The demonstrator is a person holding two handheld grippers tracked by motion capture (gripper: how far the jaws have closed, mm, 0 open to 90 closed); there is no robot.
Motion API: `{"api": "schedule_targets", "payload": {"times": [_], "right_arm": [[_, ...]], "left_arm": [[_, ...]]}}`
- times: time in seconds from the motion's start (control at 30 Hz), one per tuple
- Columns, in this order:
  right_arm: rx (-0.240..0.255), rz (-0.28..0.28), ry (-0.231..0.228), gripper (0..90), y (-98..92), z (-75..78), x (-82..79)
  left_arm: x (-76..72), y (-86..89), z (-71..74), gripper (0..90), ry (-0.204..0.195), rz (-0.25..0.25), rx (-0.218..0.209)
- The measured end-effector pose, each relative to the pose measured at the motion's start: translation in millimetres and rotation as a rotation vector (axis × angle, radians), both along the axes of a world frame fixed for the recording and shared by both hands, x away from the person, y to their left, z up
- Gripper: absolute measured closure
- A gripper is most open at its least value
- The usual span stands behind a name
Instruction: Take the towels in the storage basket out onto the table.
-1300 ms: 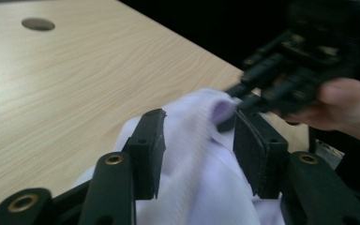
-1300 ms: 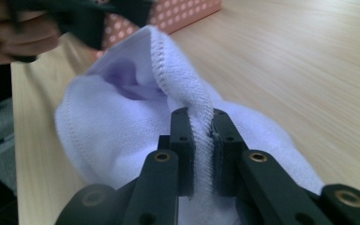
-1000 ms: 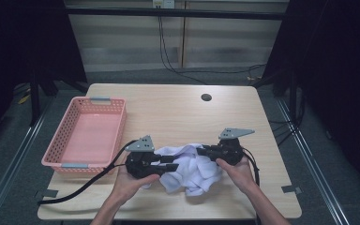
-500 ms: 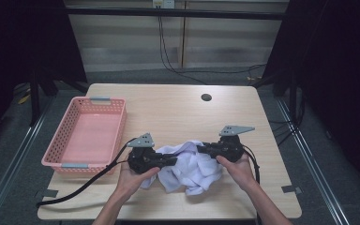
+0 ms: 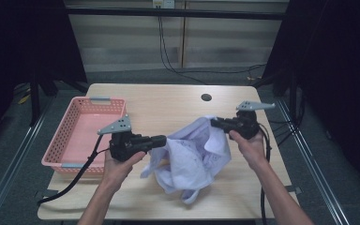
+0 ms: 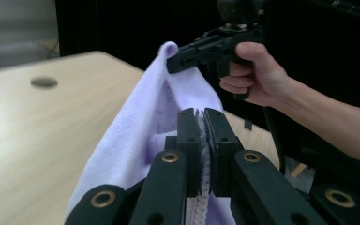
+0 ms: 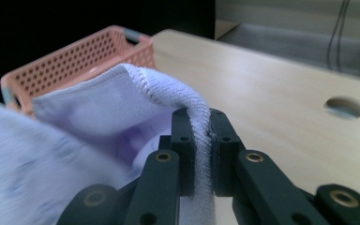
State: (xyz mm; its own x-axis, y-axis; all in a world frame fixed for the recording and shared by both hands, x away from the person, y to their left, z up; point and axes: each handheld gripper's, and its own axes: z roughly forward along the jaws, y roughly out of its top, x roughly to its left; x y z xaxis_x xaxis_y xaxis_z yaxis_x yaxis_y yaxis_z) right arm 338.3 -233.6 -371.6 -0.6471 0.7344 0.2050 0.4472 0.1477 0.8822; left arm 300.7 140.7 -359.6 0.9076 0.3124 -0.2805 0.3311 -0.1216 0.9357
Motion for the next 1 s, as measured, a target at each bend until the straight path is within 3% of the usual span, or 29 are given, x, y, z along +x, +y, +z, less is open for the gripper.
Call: {"api": "schedule_targets", "payload": {"times": [0.2,0.33,0.37,0.4,0.47,0.53,0.6,0.67,0.8,0.83,0.93,1.0], "right_arm": [[-0.008,-0.056,-0.093,83.5,-18.2,59.2,23.5],[-0.012,-0.106,-0.137,83.6,-27.9,90.7,38.8],[-0.008,-0.113,-0.147,83.6,-30.3,97.7,43.1],[-0.009,-0.131,-0.153,83.1,-33.9,106.7,52.0],[-0.037,-0.134,-0.136,76.7,-33.8,104.6,58.5],[-0.095,-0.166,-0.105,57.6,-32.4,89.2,65.3],[-0.109,-0.181,-0.085,49.5,-34.5,74.1,67.1],[-0.11,-0.185,-0.059,46.8,-38.7,58.1,65.8],[-0.096,-0.142,-0.03,45.5,-38.5,33.3,49.0],[-0.102,-0.131,-0.024,45.1,-36.5,28.8,44.8],[-0.097,-0.083,-0.003,45.0,-27.8,11.6,24.5],[-0.079,-0.05,0.007,45.6,-21.0,-0.1,9.5]], "left_arm": [[-7.3,3.1,56.8,86.0,-0.11,0.003,-0.036],[-9.4,5.1,82.4,86.0,-0.157,0.016,-0.071],[-10.2,-0.2,85.7,86.0,-0.165,0.009,-0.058],[-9.9,-2.5,84.0,85.8,-0.165,0.002,-0.04],[-8.5,-8.9,73.7,85.5,-0.141,-0.006,-0.014],[-3.9,-16.4,52.8,82.8,-0.1,-0.01,0.026],[0.0,-19.7,36.4,77.1,-0.061,0.002,0.06],[4.3,-21.1,20.9,70.0,-0.026,0.0,0.085],[8.5,-20.9,-1.7,62.3,0.034,-0.01,0.115],[7.6,-21.5,-9.8,61.3,0.05,-0.008,0.144],[5.3,-19.4,-31.2,59.1,0.095,-0.011,0.188],[4.6,-14.0,-47.9,58.5,0.138,-0.008,0.192]]}}
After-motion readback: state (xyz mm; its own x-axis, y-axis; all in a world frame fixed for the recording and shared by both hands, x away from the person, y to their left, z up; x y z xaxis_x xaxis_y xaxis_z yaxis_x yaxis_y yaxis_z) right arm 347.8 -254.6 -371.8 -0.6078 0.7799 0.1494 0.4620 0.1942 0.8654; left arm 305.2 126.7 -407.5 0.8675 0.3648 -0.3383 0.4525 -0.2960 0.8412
